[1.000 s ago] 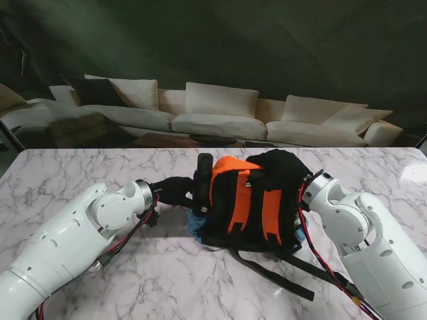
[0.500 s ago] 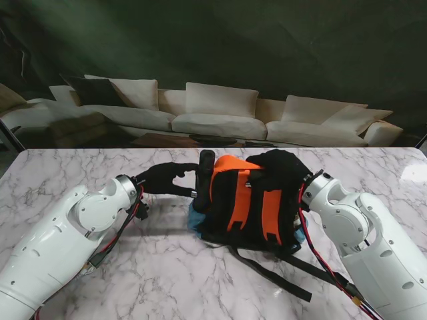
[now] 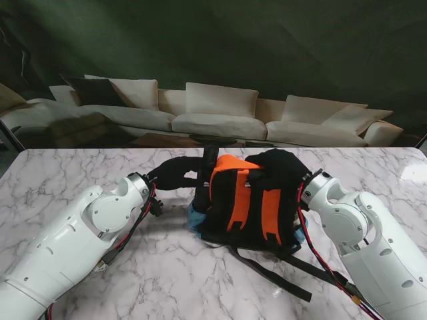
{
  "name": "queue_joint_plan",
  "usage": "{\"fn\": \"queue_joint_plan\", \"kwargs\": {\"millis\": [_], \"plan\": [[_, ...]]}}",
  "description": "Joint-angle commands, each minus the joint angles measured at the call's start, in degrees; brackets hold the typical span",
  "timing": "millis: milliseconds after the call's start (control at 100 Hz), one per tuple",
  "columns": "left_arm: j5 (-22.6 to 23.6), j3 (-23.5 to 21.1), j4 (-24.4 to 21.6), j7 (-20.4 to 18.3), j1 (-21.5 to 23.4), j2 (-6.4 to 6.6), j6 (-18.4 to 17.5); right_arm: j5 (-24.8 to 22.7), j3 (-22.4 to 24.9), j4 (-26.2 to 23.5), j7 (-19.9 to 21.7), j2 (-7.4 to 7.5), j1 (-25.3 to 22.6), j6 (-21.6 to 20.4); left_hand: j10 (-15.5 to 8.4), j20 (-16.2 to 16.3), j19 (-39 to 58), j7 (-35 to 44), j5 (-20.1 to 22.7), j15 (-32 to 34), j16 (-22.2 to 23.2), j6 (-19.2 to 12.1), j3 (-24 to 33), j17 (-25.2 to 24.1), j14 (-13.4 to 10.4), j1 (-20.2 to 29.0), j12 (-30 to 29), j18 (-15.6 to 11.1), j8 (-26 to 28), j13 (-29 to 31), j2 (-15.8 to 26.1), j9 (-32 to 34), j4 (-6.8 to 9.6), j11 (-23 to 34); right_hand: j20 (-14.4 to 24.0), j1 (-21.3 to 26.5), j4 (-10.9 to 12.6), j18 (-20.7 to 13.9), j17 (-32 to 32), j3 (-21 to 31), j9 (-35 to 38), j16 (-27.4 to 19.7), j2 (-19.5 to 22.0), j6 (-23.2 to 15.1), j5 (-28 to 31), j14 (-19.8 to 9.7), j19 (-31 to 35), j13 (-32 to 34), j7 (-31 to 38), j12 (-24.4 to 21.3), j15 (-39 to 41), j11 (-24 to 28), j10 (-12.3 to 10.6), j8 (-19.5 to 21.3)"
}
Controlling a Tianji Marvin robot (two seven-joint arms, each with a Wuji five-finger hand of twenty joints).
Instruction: Put the umbrella and water cup into the side pockets of the backpack
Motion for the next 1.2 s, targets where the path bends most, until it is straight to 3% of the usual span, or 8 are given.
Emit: {"fn": "queue_joint_plan", "kwargs": {"millis": [0, 50, 190, 490, 770, 940, 1190], "plan": [[-0.79, 0.8, 1.43, -0.73, -0.5, -0.7, -0.27, -0.09, -0.37, 0.58, 0.58, -0.01, -0.32, 0.15, -1.6, -0.38, 1.83, 6.8, 6.63, 1.37, 0.77, -7.3, 2.73, 0.01, -1.13, 8.23, 1.02, -0.2, 4.82, 0.91, 0.62, 1.94, 1.72, 1.72, -0.41, 6.57, 3.06, -0.08, -0.41, 5.34, 1.52, 0.77, 4.66, -10.85, 4.55, 0.17, 0.09, 2.79, 4.66, -0.01, 0.36, 2.37, -3.19, 1.39], [-1.01, 1.27, 2.07, -0.64, -0.69, -0.79, -0.05, -0.05, -0.34, 0.54, 0.66, 0.0, -0.34, 0.17, -1.93, -0.59, 2.14, 12.33, 8.91, 1.48, 0.86, -7.79, 2.55, 0.02, -1.27, 10.31, 1.1, -0.2, 4.5, 1.21, 0.79, 2.72, 2.15, 2.76, -0.41, 6.58, 3.07, -0.08, -0.41, 5.34, 1.53, 0.77, 4.64, -10.86, 4.54, 0.21, 0.09, 2.79, 4.64, -0.02, 0.35, 2.37, -3.19, 1.38], [-1.85, 3.07, 4.31, -1.62, -1.6, -0.74, -0.15, -0.04, -0.29, 0.53, 0.7, 0.01, -0.27, 0.05, -3.21, -0.5, 2.41, 16.1, 10.35, 1.41, 0.87, -7.96, 2.76, -0.16, -1.44, 10.63, 1.1, -0.08, 0.95, 1.33, -0.49, 2.95, 2.18, 5.14, -0.41, 6.57, 3.08, -0.08, -0.41, 5.34, 1.57, 0.78, 4.63, -10.8, 4.56, 0.21, 0.09, 2.79, 4.63, -0.02, 0.37, 2.36, -3.26, 1.33], [-1.89, 4.15, 5.5, -3.95, -0.79, -0.06, -0.19, -0.15, 0.02, 0.15, 0.76, 0.03, -0.54, 0.02, -4.79, 1.99, 6.33, 16.11, 13.11, 6.5, 5.93, -10.61, 2.7, 1.28, -1.47, 9.32, 7.48, 0.48, -2.39, 4.79, -2.36, 11.1, 2.21, 12.54, -0.4, 6.57, 3.08, -0.08, -0.41, 5.36, 1.53, 0.79, 4.68, -10.81, 4.59, 0.16, 0.08, 2.79, 4.65, -0.02, 0.37, 2.33, -3.18, 1.29], [-0.46, 5.37, 8.63, -4.72, -0.93, 0.48, -1.81, -0.33, 0.28, -0.12, 0.64, 0.03, -0.9, 0.0, -5.04, 2.17, 6.19, 15.98, 13.65, 5.44, 5.99, -11.19, 2.65, 0.78, -1.6, 9.04, 7.73, 0.65, -2.9, 4.21, -2.68, 10.55, 2.16, 11.54, -0.4, 6.6, 3.09, -0.08, -0.41, 5.34, 1.6, 0.79, 4.63, -10.79, 4.57, 0.24, 0.08, 2.79, 4.64, -0.02, 0.36, 2.33, -3.21, 1.27], [2.96, 6.41, 11.34, -3.43, -1.82, 0.7, -3.31, -0.29, 0.35, -0.19, 0.66, 0.03, -0.9, -0.07, -5.16, 2.37, 6.43, 15.79, 13.81, 5.48, 6.14, -11.31, 2.68, 1.08, -1.73, 8.97, 7.94, 0.55, -3.33, 4.65, -2.71, 11.17, 2.15, 11.73, -0.39, 6.6, 3.08, -0.08, -0.41, 5.35, 1.61, 0.78, 4.62, -10.86, 4.54, 0.26, 0.08, 2.79, 4.6, -0.02, 0.34, 2.32, -3.22, 1.26], [2.49, 6.7, 12.86, -4.17, -2.08, 0.86, -3.15, -0.23, 0.02, -0.1, 0.79, 0.04, -0.74, 0.07, -4.6, 2.19, 5.69, 15.03, 12.32, 4.36, 5.7, -11.32, 2.31, 0.3, -1.17, 7.5, 7.19, 0.62, -3.76, 3.43, -1.62, 9.85, 1.92, 10.33, -0.39, 6.57, 3.07, -0.08, -0.41, 5.33, 1.56, 0.78, 4.64, -10.9, 4.6, 0.25, 0.08, 2.78, 4.62, -0.03, 0.32, 2.27, -3.22, 1.3]]}}
